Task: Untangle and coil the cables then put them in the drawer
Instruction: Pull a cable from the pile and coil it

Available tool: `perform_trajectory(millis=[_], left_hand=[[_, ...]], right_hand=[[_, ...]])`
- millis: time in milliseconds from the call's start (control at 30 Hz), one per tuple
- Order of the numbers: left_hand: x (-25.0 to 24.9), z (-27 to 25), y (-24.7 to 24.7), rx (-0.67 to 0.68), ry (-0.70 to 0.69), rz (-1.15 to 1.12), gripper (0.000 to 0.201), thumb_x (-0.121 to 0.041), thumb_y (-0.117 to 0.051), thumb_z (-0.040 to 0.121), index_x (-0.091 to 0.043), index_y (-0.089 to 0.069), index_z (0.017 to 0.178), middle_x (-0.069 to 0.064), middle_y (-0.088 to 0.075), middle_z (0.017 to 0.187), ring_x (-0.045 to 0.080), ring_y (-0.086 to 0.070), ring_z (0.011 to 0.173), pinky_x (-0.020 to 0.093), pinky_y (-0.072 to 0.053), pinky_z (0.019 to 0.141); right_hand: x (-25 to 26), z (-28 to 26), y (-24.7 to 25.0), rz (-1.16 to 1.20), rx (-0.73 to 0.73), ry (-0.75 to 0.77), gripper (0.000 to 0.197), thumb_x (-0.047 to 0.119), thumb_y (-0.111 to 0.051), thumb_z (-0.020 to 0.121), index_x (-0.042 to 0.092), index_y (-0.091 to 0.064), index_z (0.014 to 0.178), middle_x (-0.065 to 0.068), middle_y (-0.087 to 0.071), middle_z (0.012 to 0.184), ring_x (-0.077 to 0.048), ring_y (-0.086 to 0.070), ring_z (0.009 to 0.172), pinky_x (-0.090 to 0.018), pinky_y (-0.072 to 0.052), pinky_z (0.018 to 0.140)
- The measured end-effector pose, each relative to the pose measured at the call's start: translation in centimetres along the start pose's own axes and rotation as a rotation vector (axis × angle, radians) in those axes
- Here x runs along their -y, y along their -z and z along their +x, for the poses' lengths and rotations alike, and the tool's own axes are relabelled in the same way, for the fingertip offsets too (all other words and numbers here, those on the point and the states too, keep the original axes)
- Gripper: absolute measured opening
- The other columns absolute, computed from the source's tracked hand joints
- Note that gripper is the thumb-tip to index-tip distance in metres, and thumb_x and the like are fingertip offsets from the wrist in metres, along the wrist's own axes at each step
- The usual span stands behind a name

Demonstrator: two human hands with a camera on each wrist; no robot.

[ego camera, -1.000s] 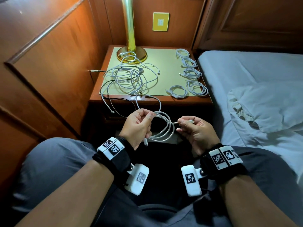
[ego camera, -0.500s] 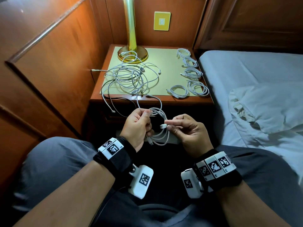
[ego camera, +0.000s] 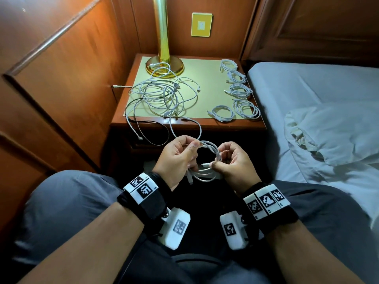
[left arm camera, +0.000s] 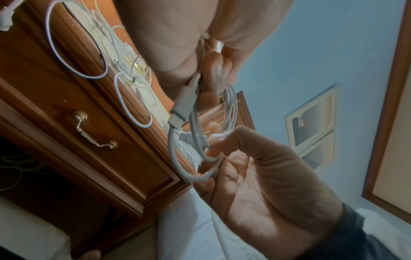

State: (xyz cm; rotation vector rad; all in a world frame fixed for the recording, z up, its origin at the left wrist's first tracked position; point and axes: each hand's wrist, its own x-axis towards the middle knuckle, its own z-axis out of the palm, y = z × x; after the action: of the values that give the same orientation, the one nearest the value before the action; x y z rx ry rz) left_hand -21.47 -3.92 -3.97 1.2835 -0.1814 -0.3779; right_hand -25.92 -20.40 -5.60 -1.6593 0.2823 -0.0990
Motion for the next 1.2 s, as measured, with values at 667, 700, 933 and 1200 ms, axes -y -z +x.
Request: perform_trajectory(millis=[667,700,933,1200], left_hand=[[-1.2,1.1,1.5,-0.152,0.1,-0.065,0.008,-0.007,-0.051,0.103,-0.009,-0.05,0.095,0.0,-0.035,0.057,0.01,-0.027,0.042,0.021,-0.031,0.041],[-1.4,1.1,1.5,-0.147,0.113,-0.065,0.008,-0.007,-0.051,0.103,-0.009,-0.049,0.095,0.0,-0.035,0.057,0.01,-0.027,0.042,0.021,-0.03,0.041],[-1.3,1.1,1.5,-0.13,0.132,-0.079,0.009,-0.008,-0.05,0.104,-0.007,-0.051,0.094,-0.002,-0.038,0.057,0.009,-0.03,0.042,0.022,-0.034,0.04],[-1.0,1.0,1.2,-0.11,0.13,-0.097,0.006,-0.007,-0.051,0.103,-0.003,-0.055,0.102,0.005,-0.047,0.066,0.014,-0.043,0.051,0.03,-0.05,0.052]], right_hand=[[0.0,-0.1,-0.6,-0.493,0.385,0.153,0.041,0.041,-0.052,0.101,0.003,-0.062,0.088,-0.015,-0.068,0.081,-0.019,-0.064,0.073,-0.042,-0.049,0.074],[-0.1,-0.2,-0.8,-0.52,0.391,0.17,0.041,0.041,-0.049,0.101,0.004,-0.062,0.091,-0.014,-0.068,0.083,-0.019,-0.065,0.077,-0.043,-0.049,0.077],[-0.2,-0.3,-0.3,-0.495,0.336,0.192,0.044,0.048,-0.055,0.094,0.005,-0.058,0.083,-0.003,-0.057,0.069,-0.015,-0.054,0.063,-0.038,-0.045,0.064],[0.1,-0.6,0.0,-0.135,0.295,0.031,0.019,0.021,-0.059,0.099,0.003,-0.064,0.094,0.004,-0.057,0.061,-0.011,-0.053,0.054,-0.019,-0.045,0.054]])
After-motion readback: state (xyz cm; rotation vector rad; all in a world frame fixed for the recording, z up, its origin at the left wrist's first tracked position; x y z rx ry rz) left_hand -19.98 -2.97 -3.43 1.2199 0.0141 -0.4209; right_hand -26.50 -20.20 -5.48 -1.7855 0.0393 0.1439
